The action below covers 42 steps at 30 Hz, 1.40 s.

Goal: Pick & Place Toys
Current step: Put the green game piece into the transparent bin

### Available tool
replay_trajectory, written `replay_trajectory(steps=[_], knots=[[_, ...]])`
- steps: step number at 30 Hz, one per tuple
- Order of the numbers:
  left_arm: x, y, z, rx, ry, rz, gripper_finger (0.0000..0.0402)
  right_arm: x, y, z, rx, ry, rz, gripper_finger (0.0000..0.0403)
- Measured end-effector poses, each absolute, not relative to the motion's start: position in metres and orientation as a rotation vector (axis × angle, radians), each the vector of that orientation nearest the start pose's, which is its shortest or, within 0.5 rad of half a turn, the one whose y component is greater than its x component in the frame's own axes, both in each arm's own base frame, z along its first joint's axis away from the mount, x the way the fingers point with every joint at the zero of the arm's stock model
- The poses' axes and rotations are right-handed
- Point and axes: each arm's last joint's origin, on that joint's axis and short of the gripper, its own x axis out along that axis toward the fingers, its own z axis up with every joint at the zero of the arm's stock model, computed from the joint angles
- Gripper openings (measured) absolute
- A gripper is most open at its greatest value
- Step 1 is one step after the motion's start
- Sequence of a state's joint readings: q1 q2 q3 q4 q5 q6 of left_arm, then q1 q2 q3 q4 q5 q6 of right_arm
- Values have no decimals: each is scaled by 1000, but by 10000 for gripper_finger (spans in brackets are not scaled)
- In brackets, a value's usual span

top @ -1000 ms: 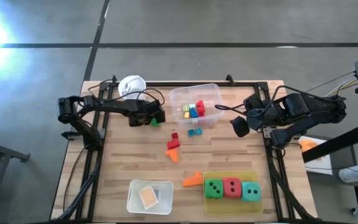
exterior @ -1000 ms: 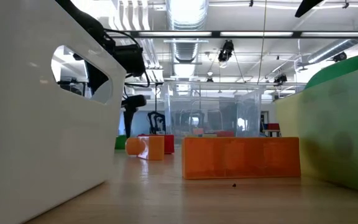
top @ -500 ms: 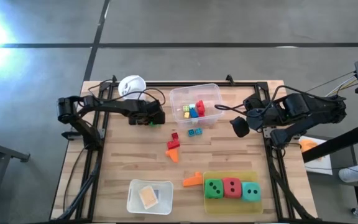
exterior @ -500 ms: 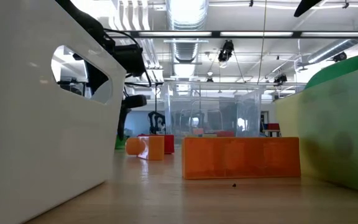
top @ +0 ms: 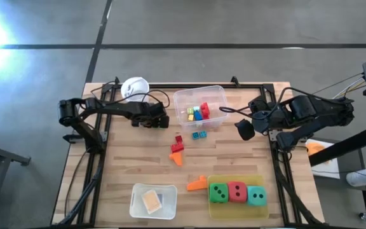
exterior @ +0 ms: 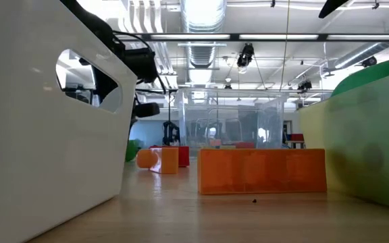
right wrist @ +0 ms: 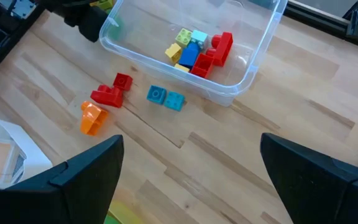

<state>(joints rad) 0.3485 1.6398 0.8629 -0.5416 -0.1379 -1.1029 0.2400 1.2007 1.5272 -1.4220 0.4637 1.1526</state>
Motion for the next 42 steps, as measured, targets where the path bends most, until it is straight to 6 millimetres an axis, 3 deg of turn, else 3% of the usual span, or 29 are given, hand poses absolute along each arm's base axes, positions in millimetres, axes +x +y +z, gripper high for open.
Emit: replay_trajectory(steps=[3, 11, 16, 27, 31, 36, 42], knots=[[261, 99, 145, -1039, 969, 1098, 9, 178, 30, 402, 667, 765, -740, 370], [261, 98, 146, -1036, 988, 1063, 6, 178, 30, 402, 666, 765, -740, 370], [258, 92, 159, -1023, 991, 992, 6, 178, 30, 402, 629, 776, -719, 370], [245, 53, 233, -921, 786, 638, 4, 207, 37, 422, 624, 527, -472, 370], [238, 39, 264, -904, 605, 498, 4, 216, 38, 430, 635, 429, -393, 370], [244, 28, 308, -894, 247, 269, 4, 236, 34, 428, 672, 331, -257, 370], [252, 20, 336, -896, 19, 83, 4, 265, 22, 417, 765, 225, -212, 370]])
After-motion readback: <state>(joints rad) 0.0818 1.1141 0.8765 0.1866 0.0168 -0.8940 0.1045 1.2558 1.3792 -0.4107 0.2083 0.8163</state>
